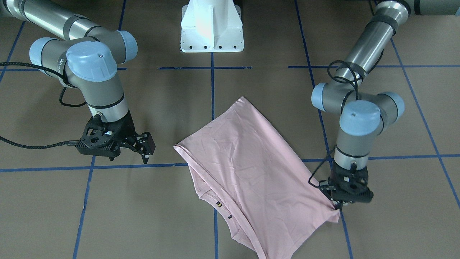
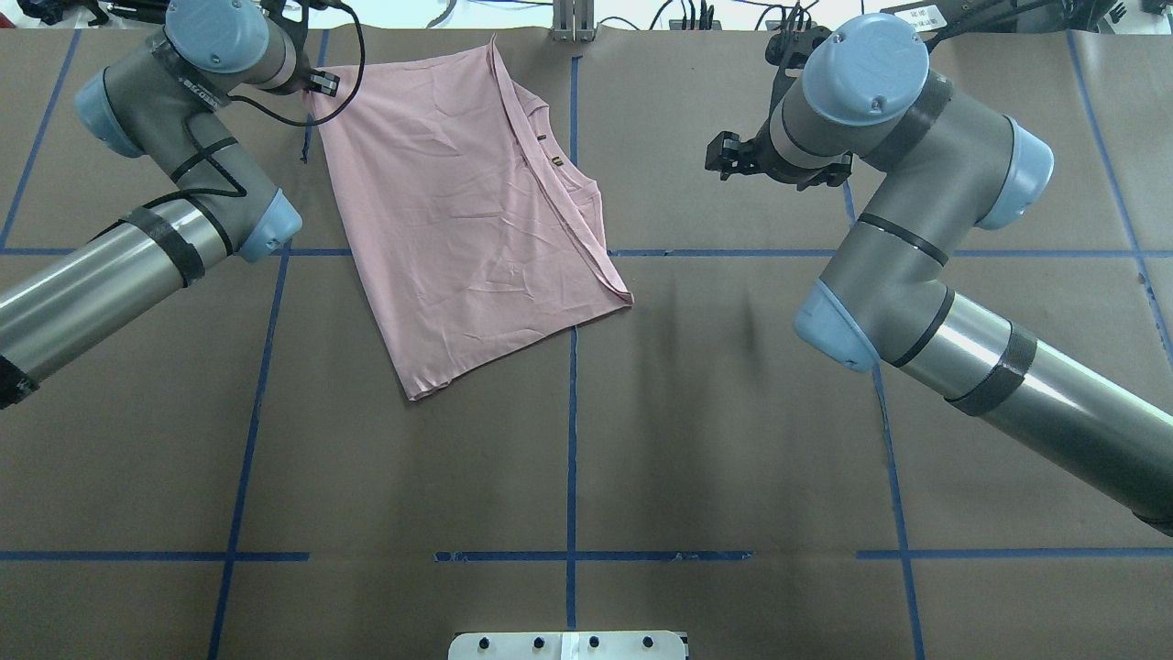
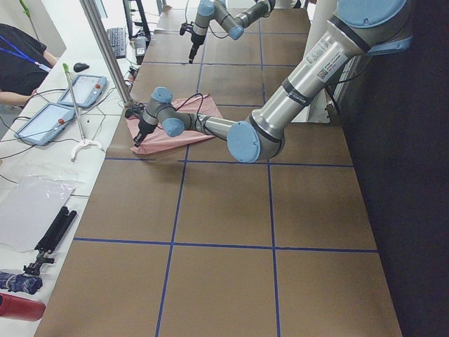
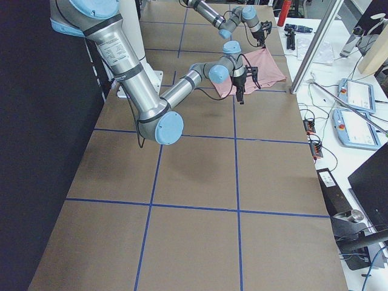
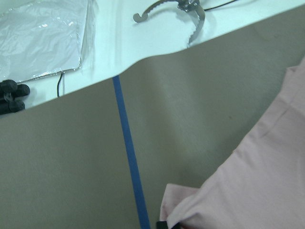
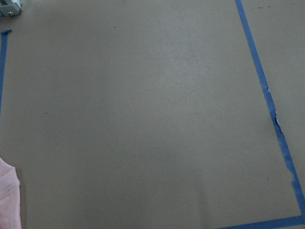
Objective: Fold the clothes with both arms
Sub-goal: 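Drag the folded shirt away with the left gripper while the right releases, then move the right gripper down to the pink shirt's collar edge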
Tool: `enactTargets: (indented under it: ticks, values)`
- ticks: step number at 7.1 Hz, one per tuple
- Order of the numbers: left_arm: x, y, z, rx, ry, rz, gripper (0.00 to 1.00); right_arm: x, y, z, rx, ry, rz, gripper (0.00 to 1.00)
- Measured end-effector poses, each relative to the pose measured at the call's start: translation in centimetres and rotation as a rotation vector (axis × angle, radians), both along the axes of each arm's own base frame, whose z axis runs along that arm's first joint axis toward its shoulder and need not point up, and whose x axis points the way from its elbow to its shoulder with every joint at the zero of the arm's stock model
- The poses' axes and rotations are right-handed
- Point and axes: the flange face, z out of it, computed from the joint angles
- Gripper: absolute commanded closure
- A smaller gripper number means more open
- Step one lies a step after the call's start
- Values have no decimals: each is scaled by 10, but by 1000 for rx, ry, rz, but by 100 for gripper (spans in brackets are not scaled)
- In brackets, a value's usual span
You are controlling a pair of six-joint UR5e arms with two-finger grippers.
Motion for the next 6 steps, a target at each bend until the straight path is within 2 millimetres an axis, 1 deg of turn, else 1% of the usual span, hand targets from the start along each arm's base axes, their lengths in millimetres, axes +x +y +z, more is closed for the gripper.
enactTargets:
  ticks: [1,2,3,4,5,6]
  values:
    - [-5,0,19,23,-3,-5,0,-1,1,-1,0,-2,-1,0]
    - [-11,9,35,57,14,9,0,-5,2,-4,-6,-10,3,4]
    - [-18,16,36,82,48,46,0,-12,6,-10,-28,-33,24,13]
    - [-25,24,25,100,96,86,0,-27,13,-20,-78,-75,66,15]
    - [-29,35,11,123,132,106,0,-48,25,-31,-147,-122,115,17]
    - [-31,46,1,139,158,121,0,-79,35,-44,-217,-154,150,21]
